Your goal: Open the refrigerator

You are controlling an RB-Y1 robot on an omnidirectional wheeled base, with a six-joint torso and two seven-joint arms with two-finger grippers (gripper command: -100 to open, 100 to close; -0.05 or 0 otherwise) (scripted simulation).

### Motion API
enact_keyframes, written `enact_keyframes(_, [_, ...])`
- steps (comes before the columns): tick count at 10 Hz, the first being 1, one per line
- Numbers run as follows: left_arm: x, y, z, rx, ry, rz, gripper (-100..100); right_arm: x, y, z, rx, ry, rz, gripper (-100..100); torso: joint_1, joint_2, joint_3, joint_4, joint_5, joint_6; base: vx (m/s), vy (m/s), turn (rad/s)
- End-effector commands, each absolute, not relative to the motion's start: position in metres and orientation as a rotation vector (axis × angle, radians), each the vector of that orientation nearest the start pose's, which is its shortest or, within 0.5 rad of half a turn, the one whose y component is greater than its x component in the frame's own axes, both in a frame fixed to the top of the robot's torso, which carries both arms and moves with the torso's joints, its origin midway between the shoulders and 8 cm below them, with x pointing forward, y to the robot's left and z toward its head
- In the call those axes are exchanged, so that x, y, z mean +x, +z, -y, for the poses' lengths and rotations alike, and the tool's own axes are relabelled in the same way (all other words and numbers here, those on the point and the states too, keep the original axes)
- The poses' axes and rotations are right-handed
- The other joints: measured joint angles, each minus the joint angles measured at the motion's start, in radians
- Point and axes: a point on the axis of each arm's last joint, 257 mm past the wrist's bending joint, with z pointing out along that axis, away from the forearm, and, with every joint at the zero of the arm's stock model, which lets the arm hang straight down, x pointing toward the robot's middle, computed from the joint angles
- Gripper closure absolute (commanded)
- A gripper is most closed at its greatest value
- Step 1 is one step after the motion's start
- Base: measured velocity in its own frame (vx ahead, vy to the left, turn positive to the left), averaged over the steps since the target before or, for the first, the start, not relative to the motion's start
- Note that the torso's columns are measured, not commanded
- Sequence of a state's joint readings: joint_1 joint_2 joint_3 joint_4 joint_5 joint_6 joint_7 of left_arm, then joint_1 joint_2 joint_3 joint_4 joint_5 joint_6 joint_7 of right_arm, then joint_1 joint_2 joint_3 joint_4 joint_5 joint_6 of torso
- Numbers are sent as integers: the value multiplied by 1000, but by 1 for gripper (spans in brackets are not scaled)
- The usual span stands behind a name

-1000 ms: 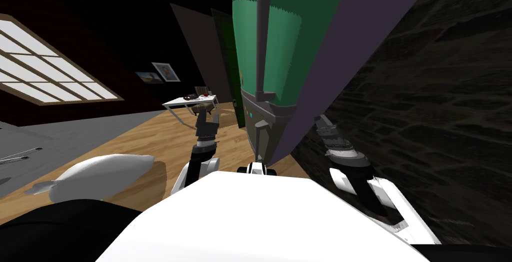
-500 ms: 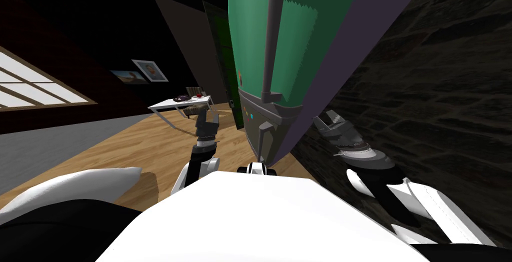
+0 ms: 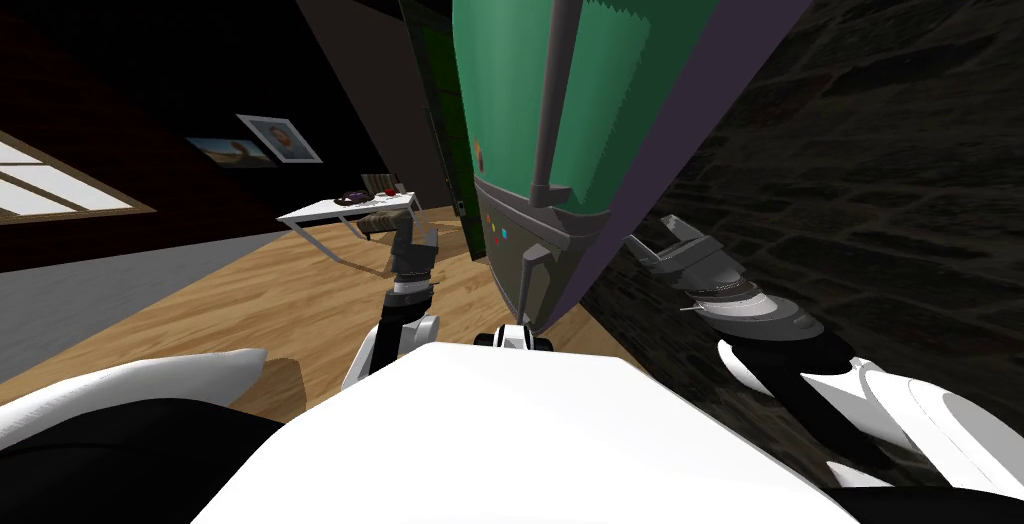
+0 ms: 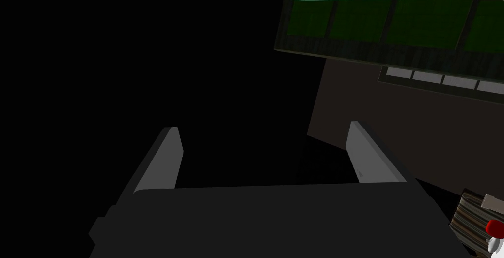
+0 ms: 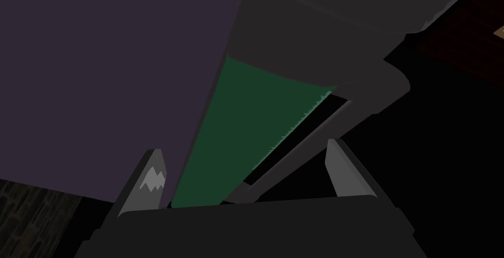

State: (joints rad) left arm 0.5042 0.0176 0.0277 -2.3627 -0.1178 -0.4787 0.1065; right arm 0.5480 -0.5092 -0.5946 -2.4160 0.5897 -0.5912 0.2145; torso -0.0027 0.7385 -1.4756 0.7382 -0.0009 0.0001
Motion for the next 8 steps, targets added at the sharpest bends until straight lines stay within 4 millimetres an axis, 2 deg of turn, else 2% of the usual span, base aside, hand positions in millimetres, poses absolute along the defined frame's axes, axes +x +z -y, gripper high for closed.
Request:
enact_keyframes(1, [331,54,-269,-563,-1308,-631,0,310,88,289,-562,92,-986,-100,1,0,0,0,0,0,8,20,-48])
enact_keyframes(8, [331,54,-269,-563,-1308,-631,0,310,88,289,-562,92,-986,-100,2,0,0,0,1,0,2,15,-15])
